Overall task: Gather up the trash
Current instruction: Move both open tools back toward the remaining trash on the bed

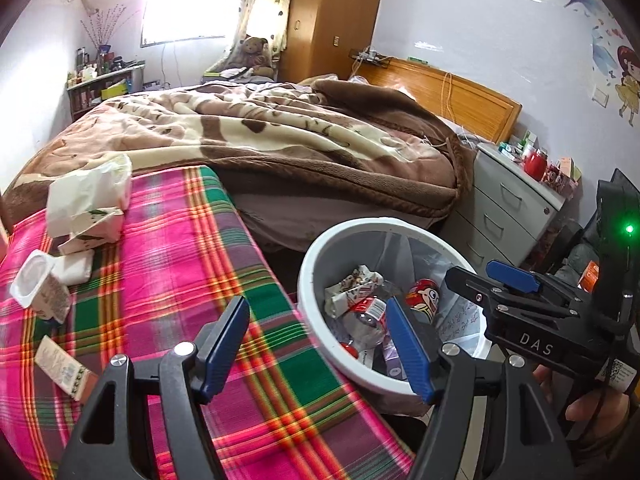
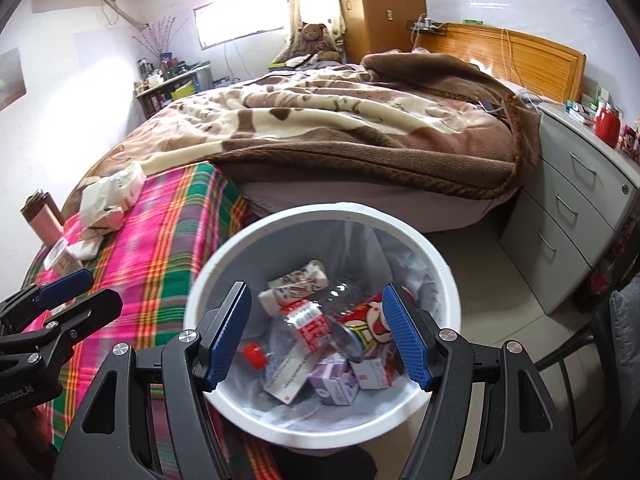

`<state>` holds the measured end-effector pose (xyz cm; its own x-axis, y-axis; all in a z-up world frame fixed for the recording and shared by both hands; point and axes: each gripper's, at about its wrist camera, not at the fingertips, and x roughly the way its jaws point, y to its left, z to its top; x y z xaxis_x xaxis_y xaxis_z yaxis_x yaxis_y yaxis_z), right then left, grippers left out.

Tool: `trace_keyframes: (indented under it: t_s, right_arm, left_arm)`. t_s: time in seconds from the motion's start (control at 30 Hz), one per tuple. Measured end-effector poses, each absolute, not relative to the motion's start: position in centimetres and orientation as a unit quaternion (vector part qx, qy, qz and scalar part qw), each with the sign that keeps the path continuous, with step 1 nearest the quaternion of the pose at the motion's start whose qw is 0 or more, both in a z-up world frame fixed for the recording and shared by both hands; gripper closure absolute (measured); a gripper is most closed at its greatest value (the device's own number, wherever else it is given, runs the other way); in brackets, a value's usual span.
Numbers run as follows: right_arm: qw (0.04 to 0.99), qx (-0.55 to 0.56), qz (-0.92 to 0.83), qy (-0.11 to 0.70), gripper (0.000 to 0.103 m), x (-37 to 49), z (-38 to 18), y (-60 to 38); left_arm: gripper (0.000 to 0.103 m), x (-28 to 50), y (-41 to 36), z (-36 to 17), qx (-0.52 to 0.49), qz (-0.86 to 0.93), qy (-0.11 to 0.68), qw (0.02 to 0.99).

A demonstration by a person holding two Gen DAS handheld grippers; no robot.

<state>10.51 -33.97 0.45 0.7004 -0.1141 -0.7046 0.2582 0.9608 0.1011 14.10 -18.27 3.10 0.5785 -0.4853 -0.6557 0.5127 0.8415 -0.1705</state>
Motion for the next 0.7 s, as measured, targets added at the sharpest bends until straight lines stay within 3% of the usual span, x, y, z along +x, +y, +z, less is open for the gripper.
trace_keyframes:
  t_s: [0.7]
  right_arm:
    - [0.931,0.083,-0.047,0.352,0.033,11.1,1.7,-28.4]
  left_arm:
    - [0.029,14.0,-10.6,3.3,-0.007,-0.225,0.351,0.909]
